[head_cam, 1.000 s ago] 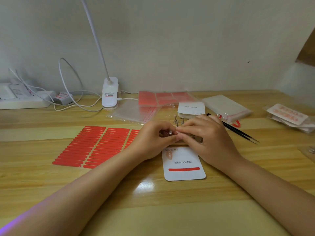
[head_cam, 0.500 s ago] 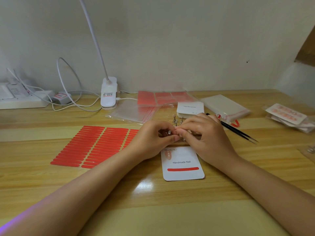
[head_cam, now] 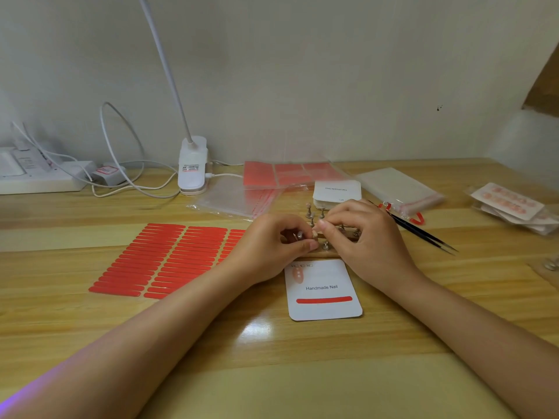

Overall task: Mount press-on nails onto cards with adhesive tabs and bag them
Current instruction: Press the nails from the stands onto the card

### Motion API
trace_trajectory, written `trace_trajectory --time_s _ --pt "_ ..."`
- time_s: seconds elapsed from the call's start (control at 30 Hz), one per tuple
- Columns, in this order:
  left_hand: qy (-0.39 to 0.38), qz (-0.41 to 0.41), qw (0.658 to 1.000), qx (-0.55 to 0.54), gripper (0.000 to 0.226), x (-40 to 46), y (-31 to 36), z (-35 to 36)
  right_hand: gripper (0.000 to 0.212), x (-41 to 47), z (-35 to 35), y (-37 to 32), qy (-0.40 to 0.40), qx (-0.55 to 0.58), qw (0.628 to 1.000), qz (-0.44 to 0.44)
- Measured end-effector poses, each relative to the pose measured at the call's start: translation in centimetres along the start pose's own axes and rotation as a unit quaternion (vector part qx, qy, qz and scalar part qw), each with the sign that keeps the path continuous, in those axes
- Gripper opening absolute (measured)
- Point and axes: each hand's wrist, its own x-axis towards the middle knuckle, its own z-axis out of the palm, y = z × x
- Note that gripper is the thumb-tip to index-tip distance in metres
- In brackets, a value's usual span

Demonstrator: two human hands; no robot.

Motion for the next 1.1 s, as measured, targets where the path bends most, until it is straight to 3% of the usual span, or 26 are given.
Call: trace_trajectory --time_s 1.1 --pt "0.008 0.022 1.0 0.009 0.009 0.19 -0.03 0.12 0.008 0.36 0.14 -0.59 0.016 0.054 0.994 0.097"
